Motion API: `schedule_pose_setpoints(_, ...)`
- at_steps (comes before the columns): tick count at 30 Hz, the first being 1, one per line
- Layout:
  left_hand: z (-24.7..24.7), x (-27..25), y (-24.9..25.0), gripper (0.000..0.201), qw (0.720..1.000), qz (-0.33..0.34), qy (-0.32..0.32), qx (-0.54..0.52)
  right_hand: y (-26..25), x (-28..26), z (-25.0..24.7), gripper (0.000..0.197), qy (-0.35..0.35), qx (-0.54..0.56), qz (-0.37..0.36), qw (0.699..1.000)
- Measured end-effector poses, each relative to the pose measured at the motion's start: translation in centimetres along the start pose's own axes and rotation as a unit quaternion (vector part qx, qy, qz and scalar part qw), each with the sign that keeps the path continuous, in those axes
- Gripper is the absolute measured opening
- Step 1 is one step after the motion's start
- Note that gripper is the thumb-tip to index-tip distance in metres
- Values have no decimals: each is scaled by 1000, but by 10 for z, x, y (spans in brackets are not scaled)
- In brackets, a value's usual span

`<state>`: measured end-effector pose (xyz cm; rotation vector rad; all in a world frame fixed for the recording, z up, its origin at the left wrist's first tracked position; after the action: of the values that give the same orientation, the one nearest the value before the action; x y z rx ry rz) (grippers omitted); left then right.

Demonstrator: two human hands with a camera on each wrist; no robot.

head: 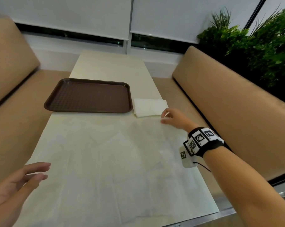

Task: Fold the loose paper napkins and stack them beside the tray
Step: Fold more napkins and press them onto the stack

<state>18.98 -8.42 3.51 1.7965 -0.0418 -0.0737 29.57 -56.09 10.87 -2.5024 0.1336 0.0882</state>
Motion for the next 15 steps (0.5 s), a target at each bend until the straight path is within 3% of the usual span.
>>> schedule_pose_setpoints(2, 12, -1, 24, 45, 999, 42, -3, -9, -15, -2, -23, 19, 37, 37, -12, 999)
schedule_pose_setpoints(4, 29, -5, 55, 17, 997, 69, -5, -33, -34, -7, -44, 21, 59, 74, -30, 995)
schedule_pose_setpoints(7, 57, 0, 91, 34, 995, 87, -31, -37, -68, -25, -68, 21, 46, 140, -59, 987)
schedule_pose_setpoints(10, 99, 16, 119, 35, 992, 80, -77, -57, -103, -44, -81, 28, 38, 199, -102, 974)
schedule_pose_setpoints(15, 177, 46, 147, 71, 968, 6, -153, -200, -143, -70, -72, 35, 8, 310, -147, 939)
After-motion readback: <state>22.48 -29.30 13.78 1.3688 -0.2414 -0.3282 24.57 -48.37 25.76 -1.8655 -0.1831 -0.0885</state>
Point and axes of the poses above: each hand's wrist, its own x-axis towards the middle knuckle, its own z-axis out of the palm, y = z × x, the point moved 7 cm from there along x, towards the middle knuckle, and after that the axes turned 1 degree about z, right-handed, at the moved point
